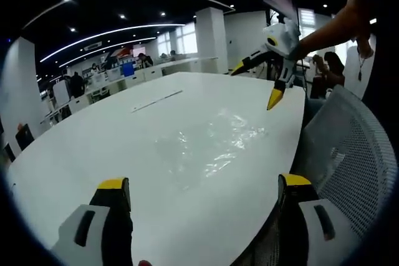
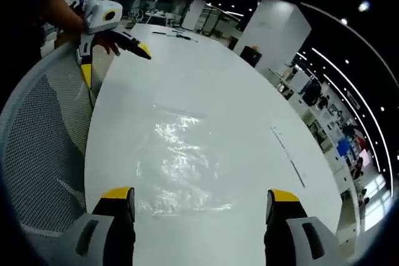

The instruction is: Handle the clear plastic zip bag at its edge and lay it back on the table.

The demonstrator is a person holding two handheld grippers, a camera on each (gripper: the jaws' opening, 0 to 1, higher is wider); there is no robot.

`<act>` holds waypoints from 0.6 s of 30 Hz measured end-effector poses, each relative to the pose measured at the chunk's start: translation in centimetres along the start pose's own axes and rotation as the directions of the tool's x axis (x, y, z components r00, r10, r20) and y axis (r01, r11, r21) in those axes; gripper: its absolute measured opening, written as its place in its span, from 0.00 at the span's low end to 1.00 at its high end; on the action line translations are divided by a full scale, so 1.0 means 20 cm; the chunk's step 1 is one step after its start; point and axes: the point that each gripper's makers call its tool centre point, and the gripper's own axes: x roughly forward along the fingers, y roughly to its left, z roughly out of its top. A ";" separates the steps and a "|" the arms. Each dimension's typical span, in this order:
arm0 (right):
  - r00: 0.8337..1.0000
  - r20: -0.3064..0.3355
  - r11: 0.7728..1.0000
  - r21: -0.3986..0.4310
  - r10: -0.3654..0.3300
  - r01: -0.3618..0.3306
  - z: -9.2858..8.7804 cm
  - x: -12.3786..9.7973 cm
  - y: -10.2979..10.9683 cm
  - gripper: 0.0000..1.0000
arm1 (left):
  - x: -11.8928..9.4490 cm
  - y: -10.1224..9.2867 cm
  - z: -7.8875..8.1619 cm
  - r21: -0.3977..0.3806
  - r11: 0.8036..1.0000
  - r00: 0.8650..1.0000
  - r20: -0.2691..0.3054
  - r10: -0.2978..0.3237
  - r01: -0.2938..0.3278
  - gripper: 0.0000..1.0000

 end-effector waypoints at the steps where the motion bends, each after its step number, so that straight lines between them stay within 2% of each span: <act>1: 1.000 -0.006 1.000 -0.014 0.009 -0.009 0.00 0.00 0.00 0.86 | 0.00 0.00 0.00 0.000 1.000 1.000 0.000 0.000 0.000 0.98; 9: 0.997 -0.046 0.994 -0.087 0.058 -0.062 -0.04 0.03 -0.03 0.84 | 0.00 0.00 0.00 0.002 1.000 1.000 -0.006 0.007 -0.007 0.98; 18: 0.987 -0.114 0.968 -0.209 0.118 -0.140 -0.10 0.08 -0.03 0.75 | 0.00 0.01 -0.02 0.009 1.000 1.000 -0.013 0.013 -0.013 0.97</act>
